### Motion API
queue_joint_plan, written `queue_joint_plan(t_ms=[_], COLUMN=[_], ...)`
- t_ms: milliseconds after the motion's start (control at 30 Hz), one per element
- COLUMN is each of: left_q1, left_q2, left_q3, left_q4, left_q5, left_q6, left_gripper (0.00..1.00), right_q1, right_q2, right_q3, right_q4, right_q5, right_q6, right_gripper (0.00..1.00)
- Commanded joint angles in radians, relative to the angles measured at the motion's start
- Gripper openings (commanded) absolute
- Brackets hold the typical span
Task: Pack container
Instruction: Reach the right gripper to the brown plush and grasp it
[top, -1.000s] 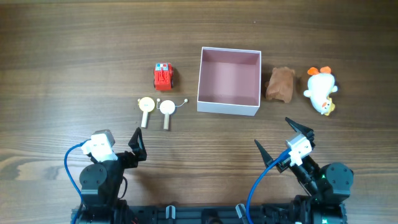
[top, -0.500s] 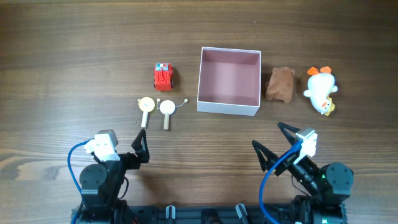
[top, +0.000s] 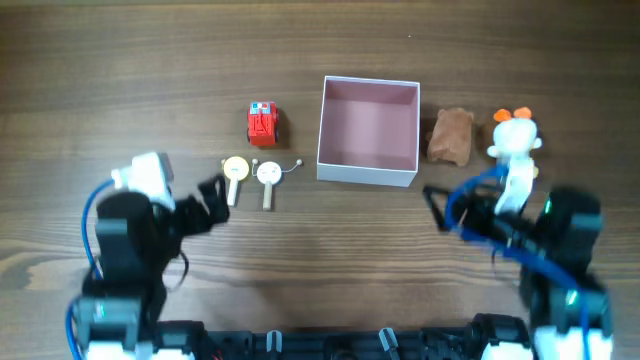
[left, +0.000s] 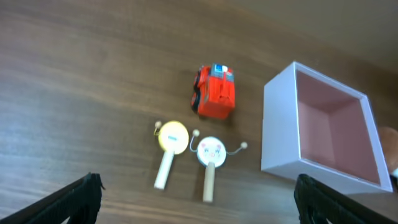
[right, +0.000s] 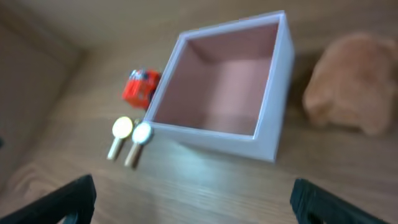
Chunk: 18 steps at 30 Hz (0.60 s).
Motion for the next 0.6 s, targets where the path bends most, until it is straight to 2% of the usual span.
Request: queue_joint_plan(t_ms=[0, 133, 200, 333, 567], left_q1=[-0.007, -0.007, -0.007, -0.007, -0.007], left_q2=[0.222, 0.370, 0.421, 0.493, 0.525], left_q3=[0.187, 0.269, 0.282, 0.282, 0.282], left_q4=[-0.048, -0.052, -0.048, -0.060, -0.064], left_q5=[-0.009, -0.009, -0.009, -0.010, -0.009], left_q6=[-0.005, -0.005, -0.005, -0.005, -0.005], left_gripper=[1.00, 1.00, 1.00, 1.00, 1.00], right_q1=[0.002, 0.002, 0.002, 0.002, 0.006], right_q2=[0.272, 0.507, 0.615, 0.738, 0.990], right_q3=[0.336, 0.640, 0.756, 0.782, 0.782], right_q4=[-0.205, -0.430, -0.484, -0.425, -0.374], right_q5=[0.222, 0.375, 0.396, 0.332, 0.371], right_q6=[-0.113, -0.115, -0.111, -0.040, 0.005], right_gripper=[1.00, 1.00, 1.00, 1.00, 1.00])
